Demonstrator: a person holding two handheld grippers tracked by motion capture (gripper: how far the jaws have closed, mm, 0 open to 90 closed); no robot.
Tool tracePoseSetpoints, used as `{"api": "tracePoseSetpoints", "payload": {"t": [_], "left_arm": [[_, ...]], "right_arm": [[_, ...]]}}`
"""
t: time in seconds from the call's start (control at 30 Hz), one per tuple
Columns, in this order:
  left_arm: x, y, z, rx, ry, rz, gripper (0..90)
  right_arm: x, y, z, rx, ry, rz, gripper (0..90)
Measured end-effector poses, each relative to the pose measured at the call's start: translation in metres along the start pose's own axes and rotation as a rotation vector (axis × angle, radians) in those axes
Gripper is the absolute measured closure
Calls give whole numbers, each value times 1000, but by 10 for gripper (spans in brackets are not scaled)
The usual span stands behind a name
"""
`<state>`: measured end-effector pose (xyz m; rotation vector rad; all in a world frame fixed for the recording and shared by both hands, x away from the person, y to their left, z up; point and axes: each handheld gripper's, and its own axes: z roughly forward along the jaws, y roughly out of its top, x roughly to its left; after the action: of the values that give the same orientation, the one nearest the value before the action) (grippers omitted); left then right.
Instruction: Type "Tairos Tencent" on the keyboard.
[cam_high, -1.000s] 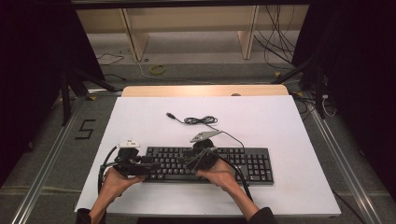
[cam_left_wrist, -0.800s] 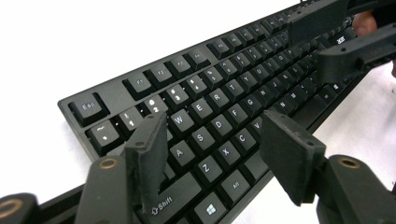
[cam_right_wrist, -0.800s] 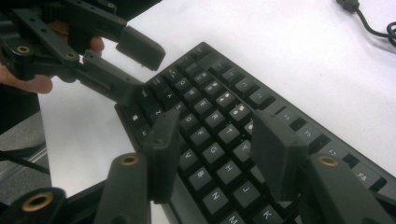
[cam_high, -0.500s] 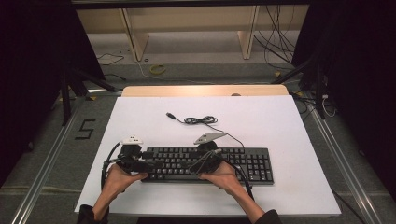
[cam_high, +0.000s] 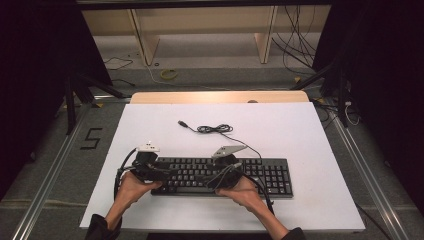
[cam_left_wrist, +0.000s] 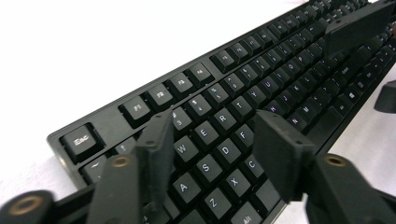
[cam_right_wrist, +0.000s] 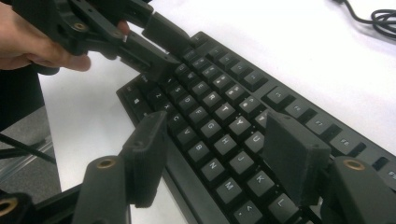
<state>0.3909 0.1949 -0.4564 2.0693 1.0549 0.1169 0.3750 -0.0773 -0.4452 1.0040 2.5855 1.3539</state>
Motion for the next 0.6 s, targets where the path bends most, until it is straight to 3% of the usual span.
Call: {"api": "tracePoseSetpoints", "payload": {"t": [0.23, 0.6], "left_arm": [[-1, 4, 9, 37, 6, 15, 695], [-2, 10, 20, 76, 15, 40, 857]], "right_arm": [[-1, -2, -4, -11, -6, 0, 390], [-1, -6, -11, -28, -13, 2, 385]]}}
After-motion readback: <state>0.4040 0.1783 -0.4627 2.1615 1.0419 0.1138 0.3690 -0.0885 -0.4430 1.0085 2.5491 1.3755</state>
